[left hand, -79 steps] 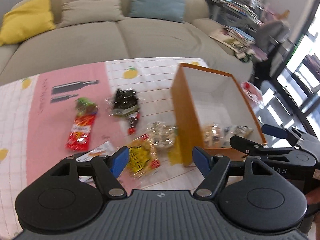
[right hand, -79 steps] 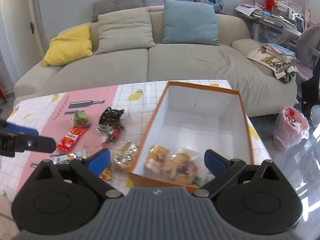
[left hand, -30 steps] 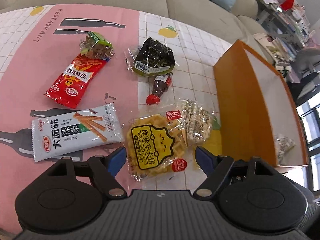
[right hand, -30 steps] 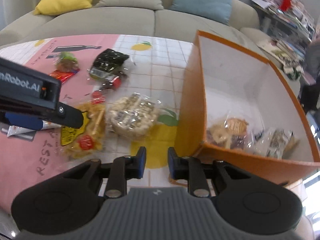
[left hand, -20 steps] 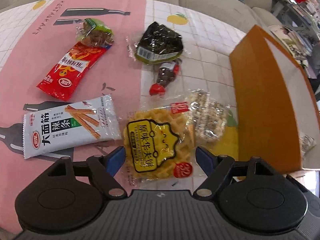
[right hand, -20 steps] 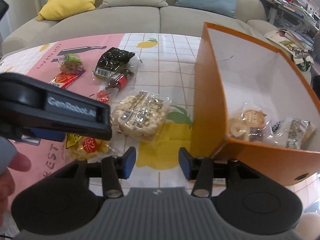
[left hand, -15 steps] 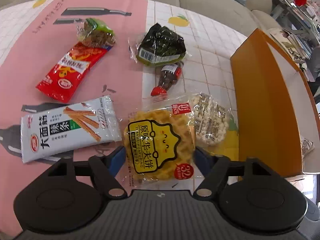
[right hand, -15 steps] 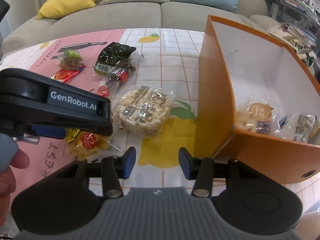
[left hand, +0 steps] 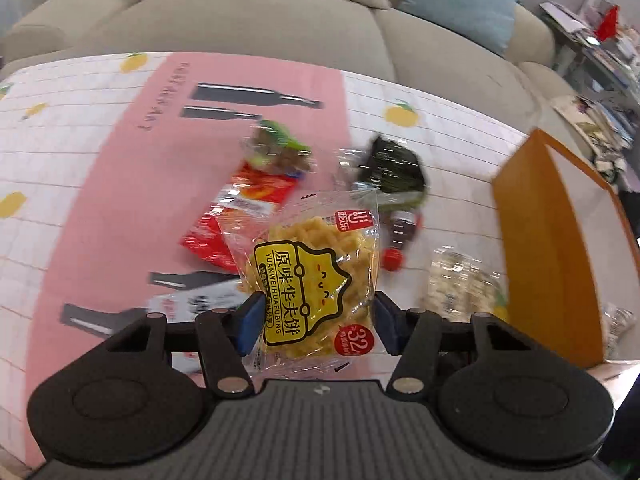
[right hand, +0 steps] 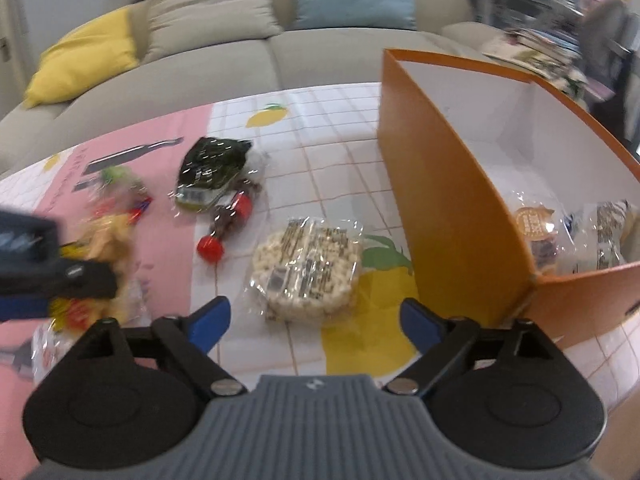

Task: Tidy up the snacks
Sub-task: 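Grasp the yellow-labelled waffle pack with the left tool while the right tool grasps the clear rice-cracker pack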

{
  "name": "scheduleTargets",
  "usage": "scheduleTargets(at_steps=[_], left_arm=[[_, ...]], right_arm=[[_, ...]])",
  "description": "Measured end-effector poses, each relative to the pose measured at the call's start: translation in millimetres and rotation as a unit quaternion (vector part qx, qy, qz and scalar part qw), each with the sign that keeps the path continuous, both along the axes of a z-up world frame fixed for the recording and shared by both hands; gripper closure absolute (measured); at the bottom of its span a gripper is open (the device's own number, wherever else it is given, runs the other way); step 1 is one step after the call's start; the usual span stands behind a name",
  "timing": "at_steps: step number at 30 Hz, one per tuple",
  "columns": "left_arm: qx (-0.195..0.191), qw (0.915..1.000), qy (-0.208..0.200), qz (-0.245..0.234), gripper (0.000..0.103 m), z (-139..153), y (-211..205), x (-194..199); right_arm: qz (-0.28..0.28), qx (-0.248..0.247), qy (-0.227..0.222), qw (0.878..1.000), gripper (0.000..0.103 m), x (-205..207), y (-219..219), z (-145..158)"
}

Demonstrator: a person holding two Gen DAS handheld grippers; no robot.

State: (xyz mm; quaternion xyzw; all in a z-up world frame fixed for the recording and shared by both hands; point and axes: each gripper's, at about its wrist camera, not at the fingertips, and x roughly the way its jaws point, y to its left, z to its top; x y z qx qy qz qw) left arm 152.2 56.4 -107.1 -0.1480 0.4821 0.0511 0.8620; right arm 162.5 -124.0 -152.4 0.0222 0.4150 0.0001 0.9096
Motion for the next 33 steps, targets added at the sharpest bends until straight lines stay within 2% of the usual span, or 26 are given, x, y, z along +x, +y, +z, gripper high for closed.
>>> scheduleTargets(at_steps=[3, 8, 13, 17, 20, 23, 33], left_arm=[[-0.006, 0.9998, 0.007, 0.019, 0.038, -4, 13, 0], [-0.012, 0.9997, 0.009, 0.017, 0.039, -7, 15, -1], [-0.015, 0.9997, 0.011, 0.015, 0.039, -10, 15, 0], [-0.017, 0.9996, 0.016, 0.013, 0.039, -12, 14, 0], [-0.02, 0.9996, 0.019, 0.011, 0.039, -13, 13, -1], [-0.02, 0.9996, 0.019, 0.008, 0.04, -12, 12, -1], [-0.025, 0.9995, 0.02, 0.003, 0.043, -1, 11, -12]], right_arm=[[-0.022, 0.0, 0.01, 1.0, 0.012, 9, 12, -2], [-0.034, -0.034, -0.021, 0.999, 0.011, 22, 33, -4], [-0.048, -0.037, 0.02, 0.998, 0.01, 51, 23, -20], [-0.031, -0.015, 0.049, 0.998, 0.01, 60, 15, -30], [-0.024, -0.005, 0.063, 0.998, 0.015, 62, 12, -36], [-0.004, -0.018, 0.057, 0.998, 0.022, 59, 13, -36], [0.039, -0.01, 0.068, 0.997, 0.029, 43, 9, -24]])
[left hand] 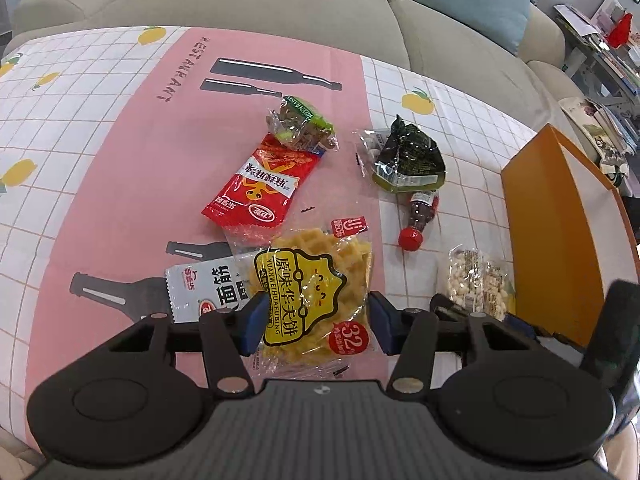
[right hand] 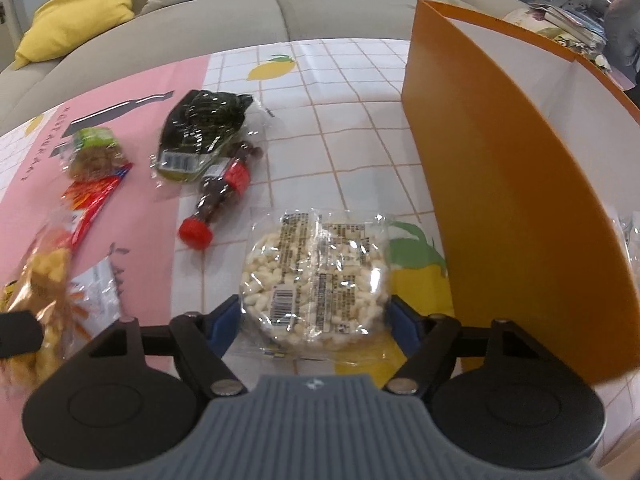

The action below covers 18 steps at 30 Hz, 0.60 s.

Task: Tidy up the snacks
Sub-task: 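Grasp the yellow-labelled waffle pack with the left tool while the right tool grasps the clear rice-cracker pack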

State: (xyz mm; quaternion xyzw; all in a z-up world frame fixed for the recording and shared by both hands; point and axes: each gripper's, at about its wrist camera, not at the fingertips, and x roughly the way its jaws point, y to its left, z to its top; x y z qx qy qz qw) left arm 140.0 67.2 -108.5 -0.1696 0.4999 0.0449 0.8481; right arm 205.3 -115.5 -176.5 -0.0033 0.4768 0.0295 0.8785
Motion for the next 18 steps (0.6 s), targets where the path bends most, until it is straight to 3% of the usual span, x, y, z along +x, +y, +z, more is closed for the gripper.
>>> scheduleTargets(at_steps=[8, 11, 18], left_arm=[[-0.004, 0.9998, -0.018, -0.005, 0.047, 19, -3, -18], [-0.011, 0.9994, -0.031, -0.011, 0.067, 28, -5, -26], [-0.028, 0.9983, -0.041, -0.029, 0.067, 41, -12, -37]], right_arm=[[0.047, 0.025, -0.013, 0.998, 0.029, -37, -7, 32], [0.067, 0.039, -0.021, 0.997, 0.029, -51, -12, 48], [0.108, 0.051, -0.046, 0.992, 0.029, -76, -18, 77]])
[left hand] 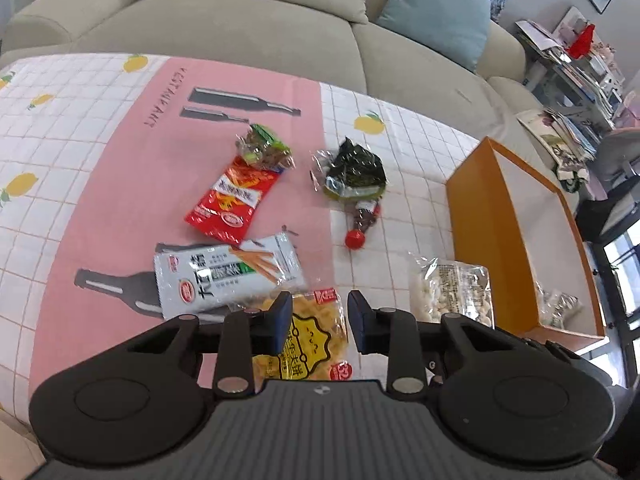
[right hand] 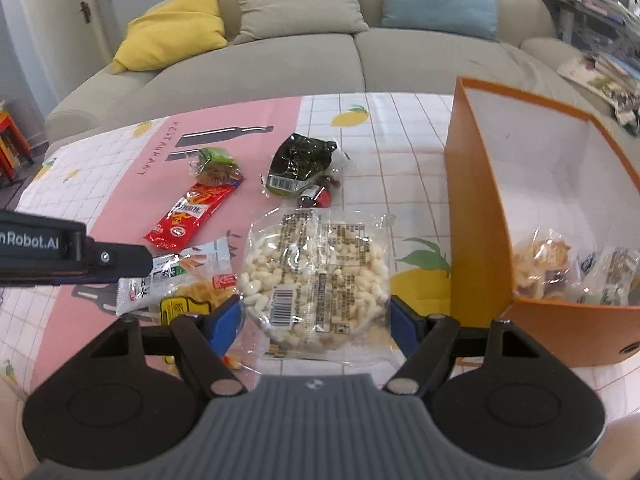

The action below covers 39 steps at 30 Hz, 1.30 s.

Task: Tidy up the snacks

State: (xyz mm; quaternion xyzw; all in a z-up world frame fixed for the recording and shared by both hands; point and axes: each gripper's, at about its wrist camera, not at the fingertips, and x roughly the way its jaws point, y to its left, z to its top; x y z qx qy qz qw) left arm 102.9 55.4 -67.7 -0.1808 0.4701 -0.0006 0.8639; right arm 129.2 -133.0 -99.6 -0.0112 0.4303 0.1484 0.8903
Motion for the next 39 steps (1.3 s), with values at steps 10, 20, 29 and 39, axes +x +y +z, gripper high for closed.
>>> scheduleTargets(at_steps=[10, 20, 29, 39], left_arm=[[-0.025, 0.9992, 0.023, 0.019, 0.019, -46, 1, -8], [0.025, 0.9988, 0.008, 0.041, 0.013, -78, -31, 6], [0.079, 0.9966, 0.018, 0.016, 0.004, -93, -40, 11], [0.108, 0.9937, 0.016, -0.028, 0.0, -105, -50, 14]], right_arm=[[-0.004, -0.002, 0.012, 1.0, 0.029, -20, -14, -20], [-0.01, -0.009, 0.017, 1.0, 0.029, -19, -23, -41], [-0.012, -0.005, 0.02, 1.0, 0.029, -12, -24, -53], [-0.015, -0.008, 0.023, 1.0, 0.029, -10, -28, -58]])
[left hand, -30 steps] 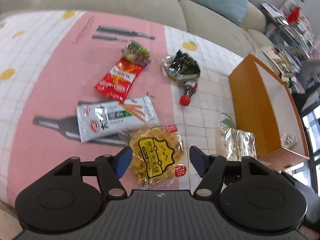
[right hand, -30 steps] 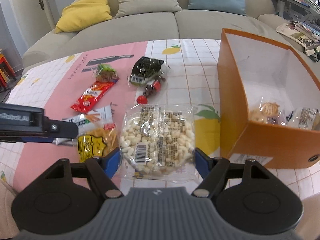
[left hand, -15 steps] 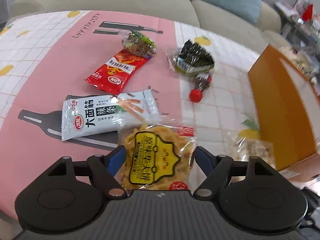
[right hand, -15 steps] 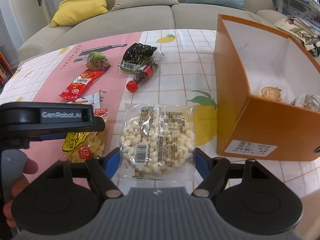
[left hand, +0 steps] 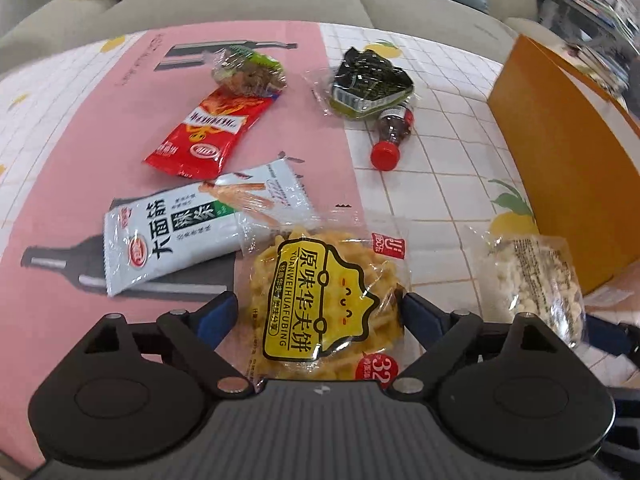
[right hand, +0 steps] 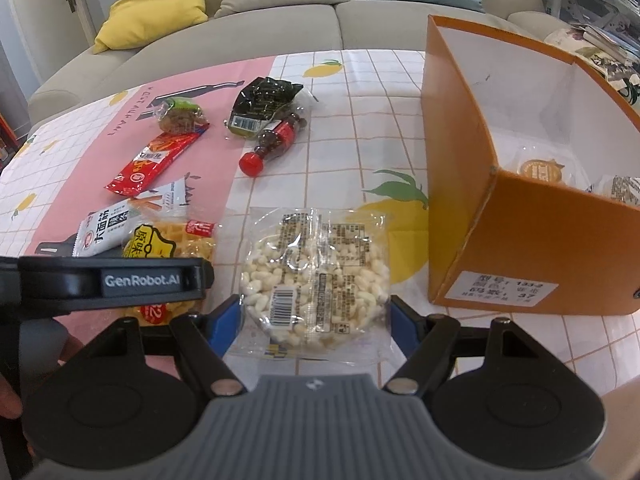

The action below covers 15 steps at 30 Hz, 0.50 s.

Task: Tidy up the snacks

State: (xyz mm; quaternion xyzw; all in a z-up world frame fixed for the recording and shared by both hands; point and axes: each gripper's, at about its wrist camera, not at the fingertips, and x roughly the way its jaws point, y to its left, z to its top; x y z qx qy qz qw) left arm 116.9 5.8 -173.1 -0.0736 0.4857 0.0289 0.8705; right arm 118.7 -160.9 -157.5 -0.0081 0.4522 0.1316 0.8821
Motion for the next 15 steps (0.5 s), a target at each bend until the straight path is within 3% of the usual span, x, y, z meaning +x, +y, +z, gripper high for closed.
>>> scheduleTargets(at_steps=[8, 15], left_arm=[[0.039, 0.9987, -0.009, -0.031, 0.0, -4, -9, -3], [0.061, 0.998, -0.001, -0.016, 0.0, -8, -14, -3]], right_arm=[[0.008, -0.02, 0.003, 1.0, 0.029, -5, 3, -2], [-0.007, -0.004, 0.015, 1.0, 0.028, -10, -7, 1]])
